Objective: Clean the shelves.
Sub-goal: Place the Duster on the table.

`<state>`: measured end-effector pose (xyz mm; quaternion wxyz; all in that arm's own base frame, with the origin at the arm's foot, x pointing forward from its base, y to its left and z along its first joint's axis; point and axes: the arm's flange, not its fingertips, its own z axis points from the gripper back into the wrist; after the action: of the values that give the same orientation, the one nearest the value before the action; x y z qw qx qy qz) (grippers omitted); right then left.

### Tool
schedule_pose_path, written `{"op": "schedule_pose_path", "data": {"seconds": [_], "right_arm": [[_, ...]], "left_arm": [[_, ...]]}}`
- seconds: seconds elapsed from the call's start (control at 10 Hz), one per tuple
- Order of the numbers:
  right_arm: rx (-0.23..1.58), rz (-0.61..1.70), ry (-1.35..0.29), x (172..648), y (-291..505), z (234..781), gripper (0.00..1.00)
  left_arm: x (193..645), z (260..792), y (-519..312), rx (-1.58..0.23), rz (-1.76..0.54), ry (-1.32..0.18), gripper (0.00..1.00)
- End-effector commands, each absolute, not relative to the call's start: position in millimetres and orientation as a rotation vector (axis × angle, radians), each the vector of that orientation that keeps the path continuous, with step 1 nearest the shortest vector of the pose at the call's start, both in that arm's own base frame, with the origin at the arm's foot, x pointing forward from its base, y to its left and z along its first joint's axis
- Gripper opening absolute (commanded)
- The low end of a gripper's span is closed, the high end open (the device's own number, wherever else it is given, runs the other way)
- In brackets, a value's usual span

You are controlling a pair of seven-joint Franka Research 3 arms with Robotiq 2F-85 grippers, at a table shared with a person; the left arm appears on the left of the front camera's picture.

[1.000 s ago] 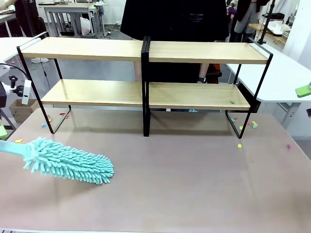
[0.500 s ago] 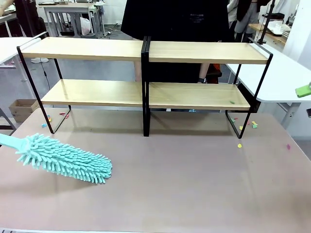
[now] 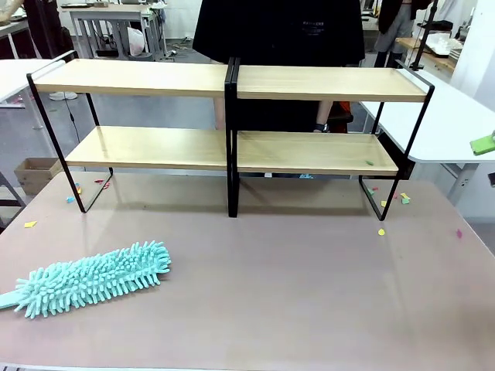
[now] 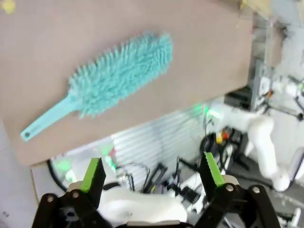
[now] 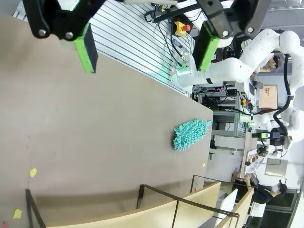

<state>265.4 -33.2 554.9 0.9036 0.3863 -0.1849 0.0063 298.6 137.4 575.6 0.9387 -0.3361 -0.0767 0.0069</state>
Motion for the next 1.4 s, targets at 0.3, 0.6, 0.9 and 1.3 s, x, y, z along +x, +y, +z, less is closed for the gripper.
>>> {"op": "schedule_pose_path", "data": {"seconds": [0.3, 0.6, 0.9, 1.3], "right_arm": [[0.812, 0.025, -0.406, 269.9, -31.6, 556.9, 1.0], [0.812, 0.025, -0.406, 269.9, -31.6, 556.9, 1.0], [0.812, 0.025, -0.406, 269.9, -31.6, 556.9, 1.0], [0.812, 0.025, -0.406, 269.9, -31.6, 556.9, 1.0]], "left_arm": [[277.3, 578.4, 73.8, -1.025, -0.242, -0.075, 1.0], [294.6, 544.3, 35.9, -1.2, -0.287, -0.01, 1.0], [297.1, 538.6, 31.0, -1.193, -0.253, -0.027, 1.0], [297.1, 538.6, 31.0, -1.193, -0.253, -0.027, 1.0]]}}
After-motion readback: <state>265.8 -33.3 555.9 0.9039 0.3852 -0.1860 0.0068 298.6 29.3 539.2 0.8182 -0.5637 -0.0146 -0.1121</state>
